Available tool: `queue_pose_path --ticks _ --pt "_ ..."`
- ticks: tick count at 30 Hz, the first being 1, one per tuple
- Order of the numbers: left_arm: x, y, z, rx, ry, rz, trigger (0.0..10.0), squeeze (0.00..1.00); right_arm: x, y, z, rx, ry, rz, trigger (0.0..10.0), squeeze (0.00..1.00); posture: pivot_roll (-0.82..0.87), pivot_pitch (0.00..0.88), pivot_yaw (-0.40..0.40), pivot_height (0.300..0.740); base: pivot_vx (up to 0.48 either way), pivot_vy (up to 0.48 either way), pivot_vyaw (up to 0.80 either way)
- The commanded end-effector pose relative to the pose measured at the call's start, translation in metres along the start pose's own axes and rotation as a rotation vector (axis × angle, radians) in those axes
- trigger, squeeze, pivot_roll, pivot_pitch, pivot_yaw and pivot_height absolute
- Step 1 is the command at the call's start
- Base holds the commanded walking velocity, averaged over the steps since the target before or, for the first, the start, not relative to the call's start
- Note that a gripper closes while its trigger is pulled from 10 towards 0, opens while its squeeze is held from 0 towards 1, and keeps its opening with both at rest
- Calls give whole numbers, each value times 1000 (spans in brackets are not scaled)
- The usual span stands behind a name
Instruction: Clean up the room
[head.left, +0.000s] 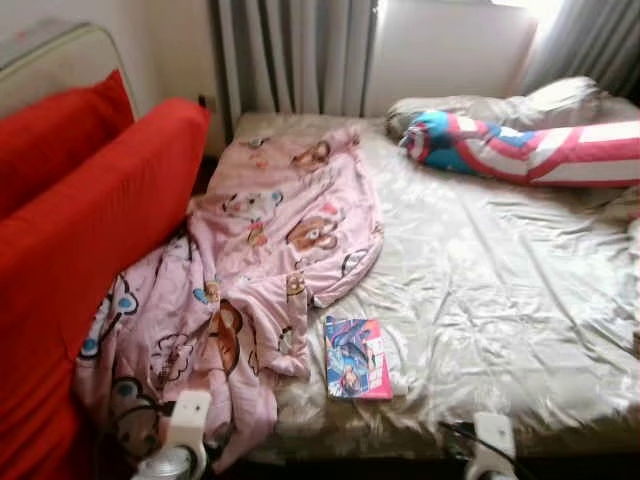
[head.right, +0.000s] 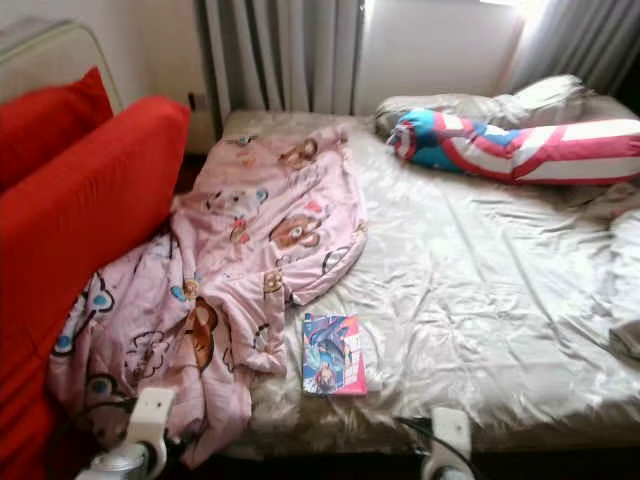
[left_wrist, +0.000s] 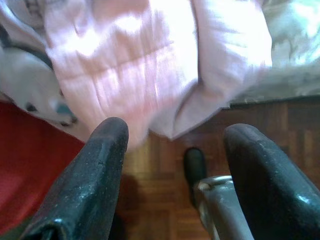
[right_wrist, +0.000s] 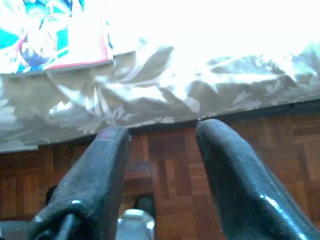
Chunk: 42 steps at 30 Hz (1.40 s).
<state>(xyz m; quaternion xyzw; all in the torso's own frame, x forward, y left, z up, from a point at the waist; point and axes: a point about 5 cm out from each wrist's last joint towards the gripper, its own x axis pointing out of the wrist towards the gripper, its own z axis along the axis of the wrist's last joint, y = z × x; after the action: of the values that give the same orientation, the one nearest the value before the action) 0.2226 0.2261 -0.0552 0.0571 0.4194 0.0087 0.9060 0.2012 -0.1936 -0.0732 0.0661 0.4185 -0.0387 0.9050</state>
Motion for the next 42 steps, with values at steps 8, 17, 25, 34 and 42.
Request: queue_pose_path --ticks 8,17,25,34,42 --pt "1 -5 2 -3 -1 -7 10000 0 -3 -11 -4 -9 -2 -19 10000 0 -19 17 -38 740 142 0 0" --pt "1 -6 1 -10 -13 2 10000 0 -3 -11 -3 -10 -25 -22 10000 0 -22 8 -33 740 0 0 178" --pt "1 -4 3 -12 -33 21 10000 0 -3 -10 -3 24 -32 -23 10000 0 -11 5 -31 740 0 0 100" --pt "-2 -4 11 -104 -193 42 10000 0 -6 -9 6 79 -175 -15 10000 0 -18 5 -26 740 0 0 0" --pt "-6 -3 20 -149 -324 35 10000 0 -9 -9 15 83 -303 -17 10000 0 -25 0 -21 740 0 0 0"
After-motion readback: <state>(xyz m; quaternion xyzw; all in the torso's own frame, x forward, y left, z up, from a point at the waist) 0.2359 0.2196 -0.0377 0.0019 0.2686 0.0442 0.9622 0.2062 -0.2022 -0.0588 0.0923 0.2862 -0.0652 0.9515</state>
